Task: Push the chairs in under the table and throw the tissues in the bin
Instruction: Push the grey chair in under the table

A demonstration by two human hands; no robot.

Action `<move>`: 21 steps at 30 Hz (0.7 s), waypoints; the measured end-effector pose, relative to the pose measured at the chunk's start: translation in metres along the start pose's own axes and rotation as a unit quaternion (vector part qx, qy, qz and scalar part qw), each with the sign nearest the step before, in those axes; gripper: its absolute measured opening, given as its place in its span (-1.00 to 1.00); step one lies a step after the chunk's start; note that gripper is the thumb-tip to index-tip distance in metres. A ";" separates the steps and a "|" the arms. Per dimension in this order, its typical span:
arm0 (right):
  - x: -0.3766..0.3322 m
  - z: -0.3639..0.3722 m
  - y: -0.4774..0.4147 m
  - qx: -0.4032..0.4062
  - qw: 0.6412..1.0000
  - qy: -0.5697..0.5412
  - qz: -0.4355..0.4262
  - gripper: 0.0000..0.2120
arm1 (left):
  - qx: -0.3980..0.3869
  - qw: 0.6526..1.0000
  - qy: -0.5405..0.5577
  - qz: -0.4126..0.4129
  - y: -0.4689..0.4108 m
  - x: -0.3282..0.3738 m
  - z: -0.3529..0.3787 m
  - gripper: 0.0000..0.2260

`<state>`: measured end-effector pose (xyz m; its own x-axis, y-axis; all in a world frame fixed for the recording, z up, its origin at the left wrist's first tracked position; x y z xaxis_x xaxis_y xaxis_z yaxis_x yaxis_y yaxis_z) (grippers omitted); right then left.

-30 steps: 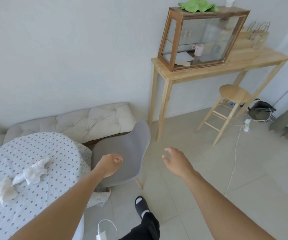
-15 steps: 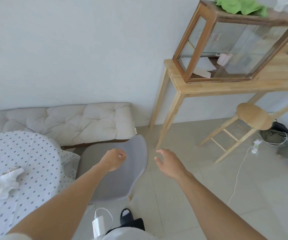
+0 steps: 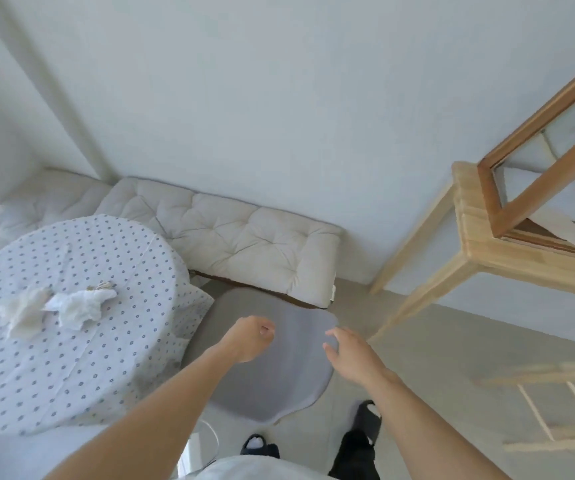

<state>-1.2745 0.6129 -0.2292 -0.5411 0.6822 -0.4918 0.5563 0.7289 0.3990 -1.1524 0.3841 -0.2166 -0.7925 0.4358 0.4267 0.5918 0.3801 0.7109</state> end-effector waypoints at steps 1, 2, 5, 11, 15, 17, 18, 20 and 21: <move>0.004 0.003 -0.008 -0.023 1.000 0.009 -0.017 -0.57 | 0.010 1.000 0.011 -0.014 -0.002 -0.003 0.003 -0.69; 0.008 0.005 -0.015 -0.043 0.998 0.023 -0.037 -0.57 | 0.021 0.999 0.024 -0.030 -0.003 -0.006 0.007 -0.69; 0.024 0.008 -0.031 -0.108 0.989 0.060 -0.088 -0.58 | 0.035 0.994 0.063 -0.078 -0.002 -0.011 0.028 -0.69; 0.056 0.008 -0.051 -0.234 0.951 0.119 -0.165 -0.51 | 0.055 0.973 0.145 -0.174 0.012 -0.004 0.090 -0.69; 0.066 0.008 -0.060 -0.289 0.915 0.161 -0.232 -0.51 | 0.073 0.949 0.209 -0.222 0.023 0.008 0.139 -0.68; 0.064 0.008 -0.064 -0.302 0.897 0.189 -0.261 -0.54 | 0.085 0.937 0.239 -0.241 0.027 0.013 0.161 -0.68; 0.063 0.007 -0.065 -0.307 0.890 0.204 -0.270 -0.57 | 0.088 0.931 0.254 -0.249 0.029 0.015 0.172 -0.68; 0.061 0.005 -0.065 -0.311 0.879 0.229 -0.280 -0.60 | 0.090 0.923 0.275 -0.254 0.034 0.021 0.193 -0.66; 0.061 0.004 -0.066 -0.313 0.873 0.240 -0.286 -0.60 | 0.092 0.920 0.282 -0.255 0.036 0.025 0.202 -0.64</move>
<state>-1.3411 0.6062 -0.2886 -0.9034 0.0314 -0.4277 -0.2643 0.7446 0.6129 -1.1210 0.5734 -0.2936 -0.8939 -0.3107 0.3231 0.0958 0.5718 0.8148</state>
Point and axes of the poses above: each hand's wrist, its own y-axis away from the middle knuckle, its own z-axis out of the palm, x = y × z, the point moved 4 cm from there along -y, towards the middle knuckle, and after that the axes turned 12 degrees about -z, right-handed, at the moved point
